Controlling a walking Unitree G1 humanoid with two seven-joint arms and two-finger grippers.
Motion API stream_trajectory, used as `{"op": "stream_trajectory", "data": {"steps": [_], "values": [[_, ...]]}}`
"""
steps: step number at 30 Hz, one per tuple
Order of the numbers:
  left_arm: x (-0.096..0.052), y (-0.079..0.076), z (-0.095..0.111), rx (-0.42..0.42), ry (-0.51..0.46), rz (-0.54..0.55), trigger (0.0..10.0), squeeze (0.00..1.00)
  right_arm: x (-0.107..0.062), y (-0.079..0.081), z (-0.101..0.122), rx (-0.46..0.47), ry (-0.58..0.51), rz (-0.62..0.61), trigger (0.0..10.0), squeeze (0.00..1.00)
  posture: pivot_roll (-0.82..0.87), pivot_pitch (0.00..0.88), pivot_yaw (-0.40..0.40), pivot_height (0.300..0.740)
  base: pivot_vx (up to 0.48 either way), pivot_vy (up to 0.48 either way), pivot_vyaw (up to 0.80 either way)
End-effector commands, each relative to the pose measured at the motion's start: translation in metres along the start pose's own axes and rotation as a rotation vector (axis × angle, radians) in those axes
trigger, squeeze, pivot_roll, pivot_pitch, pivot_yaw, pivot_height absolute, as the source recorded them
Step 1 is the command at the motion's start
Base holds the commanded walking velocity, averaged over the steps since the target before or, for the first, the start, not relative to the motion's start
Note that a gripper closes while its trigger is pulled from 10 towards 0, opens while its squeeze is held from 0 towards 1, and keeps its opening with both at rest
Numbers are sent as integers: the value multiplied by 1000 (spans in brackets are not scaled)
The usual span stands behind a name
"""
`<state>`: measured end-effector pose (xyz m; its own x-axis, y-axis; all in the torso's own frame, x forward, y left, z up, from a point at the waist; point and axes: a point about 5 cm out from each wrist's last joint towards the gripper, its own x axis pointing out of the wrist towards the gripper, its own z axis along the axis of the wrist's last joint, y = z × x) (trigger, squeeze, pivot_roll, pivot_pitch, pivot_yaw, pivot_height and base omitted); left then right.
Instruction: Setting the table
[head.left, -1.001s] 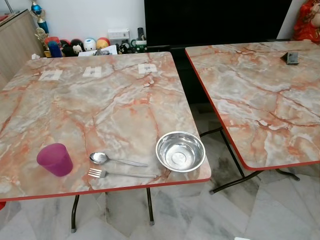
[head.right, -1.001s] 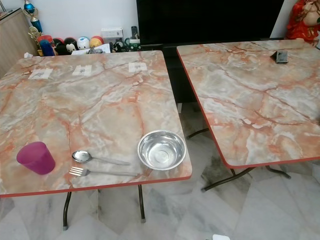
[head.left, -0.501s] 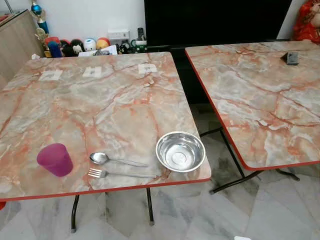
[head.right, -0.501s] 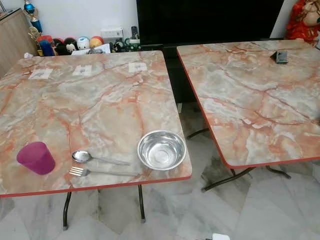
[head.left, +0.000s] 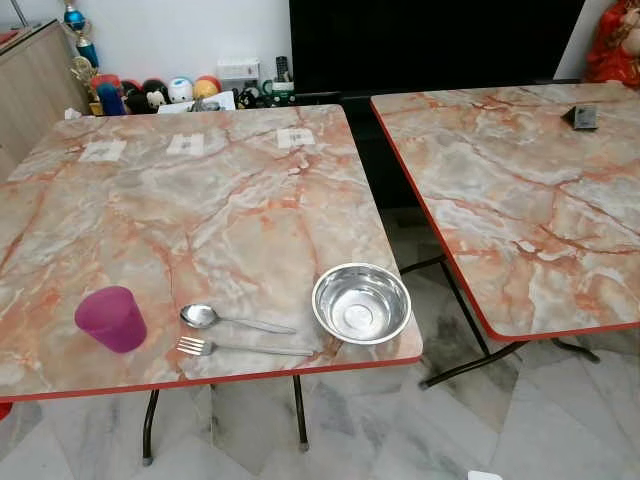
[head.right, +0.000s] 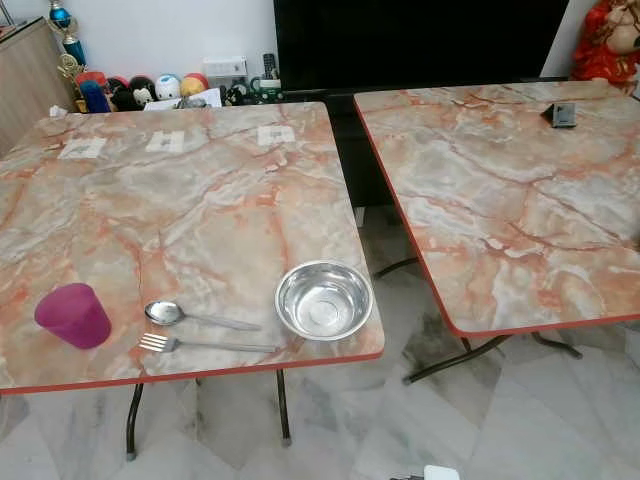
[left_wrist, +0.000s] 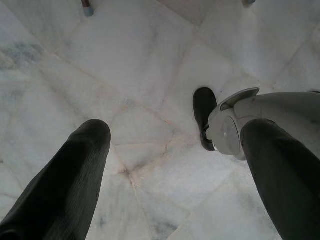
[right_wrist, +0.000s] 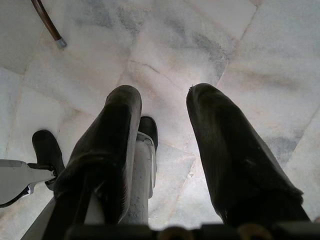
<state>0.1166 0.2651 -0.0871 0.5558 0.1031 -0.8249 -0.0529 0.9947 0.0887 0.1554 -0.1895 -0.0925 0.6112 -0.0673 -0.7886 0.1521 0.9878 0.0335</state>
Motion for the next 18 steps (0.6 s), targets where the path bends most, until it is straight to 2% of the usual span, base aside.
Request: {"op": "stream_trajectory", "data": {"steps": [1,18], "values": [[-2,4,-5,6,18,8,10000,0,-1,2,-3,4,4,1,10000,0,-5,64,19,740,0,0,0],[-2,4,-5,-2,17,13,10000,0,-1,1,-4,1,14,0,10000,0,0,73,14,740,0,0,0]]}}
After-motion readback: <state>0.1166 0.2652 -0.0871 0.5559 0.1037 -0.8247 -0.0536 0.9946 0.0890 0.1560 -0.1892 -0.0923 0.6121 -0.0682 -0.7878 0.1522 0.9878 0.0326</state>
